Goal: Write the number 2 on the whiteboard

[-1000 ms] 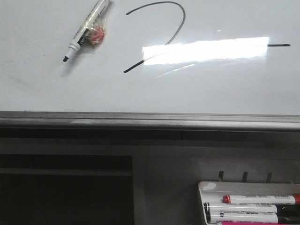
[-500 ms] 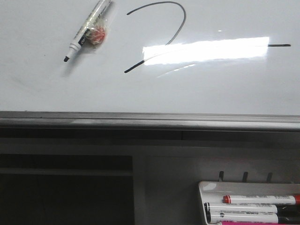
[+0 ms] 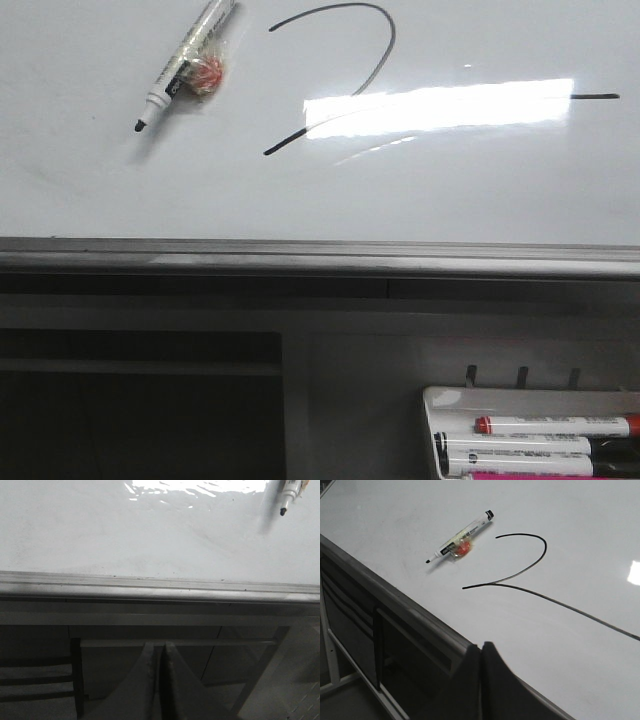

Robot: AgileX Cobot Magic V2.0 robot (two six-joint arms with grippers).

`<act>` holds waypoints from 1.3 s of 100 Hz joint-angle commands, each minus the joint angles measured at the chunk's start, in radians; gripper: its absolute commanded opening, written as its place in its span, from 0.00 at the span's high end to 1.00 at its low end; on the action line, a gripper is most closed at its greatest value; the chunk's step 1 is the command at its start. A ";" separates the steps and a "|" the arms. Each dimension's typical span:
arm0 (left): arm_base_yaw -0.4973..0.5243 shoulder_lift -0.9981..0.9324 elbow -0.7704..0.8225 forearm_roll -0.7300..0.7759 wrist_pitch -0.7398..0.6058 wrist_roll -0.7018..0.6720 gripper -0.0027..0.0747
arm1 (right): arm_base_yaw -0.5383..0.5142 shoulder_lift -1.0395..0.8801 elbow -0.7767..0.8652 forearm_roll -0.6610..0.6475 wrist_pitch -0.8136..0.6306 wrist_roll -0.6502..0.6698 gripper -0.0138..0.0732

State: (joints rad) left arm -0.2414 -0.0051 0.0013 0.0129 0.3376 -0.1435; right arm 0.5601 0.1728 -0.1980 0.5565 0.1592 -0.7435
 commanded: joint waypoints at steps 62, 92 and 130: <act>0.002 -0.026 0.010 -0.005 -0.038 -0.011 0.99 | -0.046 0.005 0.053 -0.476 -0.169 0.531 0.92; 0.002 -0.026 0.010 -0.005 -0.038 -0.011 0.99 | -0.262 -0.070 0.236 -0.800 -0.050 1.071 0.92; 0.002 -0.026 0.010 -0.013 -0.037 -0.011 0.99 | -0.285 -0.202 0.236 -0.799 0.147 1.071 0.92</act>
State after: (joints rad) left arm -0.2414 -0.0051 0.0013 0.0106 0.3419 -0.1451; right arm 0.2837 -0.0096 0.0148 -0.2290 0.3235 0.3260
